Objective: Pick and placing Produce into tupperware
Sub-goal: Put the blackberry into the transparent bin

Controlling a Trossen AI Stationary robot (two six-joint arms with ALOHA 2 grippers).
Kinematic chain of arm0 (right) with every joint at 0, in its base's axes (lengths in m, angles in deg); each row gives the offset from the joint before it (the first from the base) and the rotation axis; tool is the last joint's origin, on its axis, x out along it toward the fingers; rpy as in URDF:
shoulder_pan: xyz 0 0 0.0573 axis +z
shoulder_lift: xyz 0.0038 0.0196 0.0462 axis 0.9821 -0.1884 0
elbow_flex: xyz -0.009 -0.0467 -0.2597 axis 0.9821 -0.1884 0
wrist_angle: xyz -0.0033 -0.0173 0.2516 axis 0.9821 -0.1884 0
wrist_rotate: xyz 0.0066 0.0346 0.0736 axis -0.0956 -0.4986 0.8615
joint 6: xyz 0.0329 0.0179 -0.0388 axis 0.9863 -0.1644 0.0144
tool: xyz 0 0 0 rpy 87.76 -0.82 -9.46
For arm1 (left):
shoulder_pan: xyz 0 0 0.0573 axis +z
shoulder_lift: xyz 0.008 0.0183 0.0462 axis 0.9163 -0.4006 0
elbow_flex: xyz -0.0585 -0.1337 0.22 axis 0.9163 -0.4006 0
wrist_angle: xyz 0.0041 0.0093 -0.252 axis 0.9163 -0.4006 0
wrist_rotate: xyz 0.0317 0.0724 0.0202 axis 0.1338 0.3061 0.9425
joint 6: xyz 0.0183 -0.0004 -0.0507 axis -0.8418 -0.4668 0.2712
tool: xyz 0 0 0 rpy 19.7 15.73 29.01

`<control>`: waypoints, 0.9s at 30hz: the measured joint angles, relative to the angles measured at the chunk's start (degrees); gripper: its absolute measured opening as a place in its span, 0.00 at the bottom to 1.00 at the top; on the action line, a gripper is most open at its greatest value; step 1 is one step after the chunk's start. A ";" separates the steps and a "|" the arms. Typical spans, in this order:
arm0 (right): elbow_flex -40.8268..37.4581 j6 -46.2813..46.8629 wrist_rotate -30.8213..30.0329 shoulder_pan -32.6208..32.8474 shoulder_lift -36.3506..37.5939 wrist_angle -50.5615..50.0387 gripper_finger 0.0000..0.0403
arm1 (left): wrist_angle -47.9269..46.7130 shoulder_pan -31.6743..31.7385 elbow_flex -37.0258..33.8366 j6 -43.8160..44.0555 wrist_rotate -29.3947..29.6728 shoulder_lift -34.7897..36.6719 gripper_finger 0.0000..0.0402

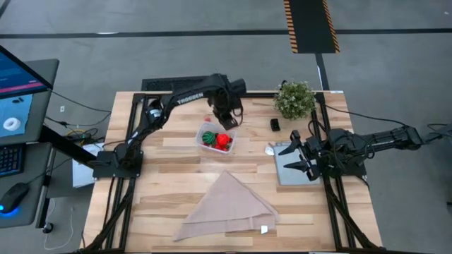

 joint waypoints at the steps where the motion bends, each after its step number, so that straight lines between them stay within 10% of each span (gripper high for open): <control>1: 0.00 0.30 0.00 0.00 0.00 -0.20 0.62 | -0.09 -1.09 -0.02 -0.04 -0.15 0.00 0.22; 27: 0.00 1.35 -3.23 10.47 0.00 -0.14 0.62 | -0.46 -6.49 -6.16 2.60 4.42 0.15 0.22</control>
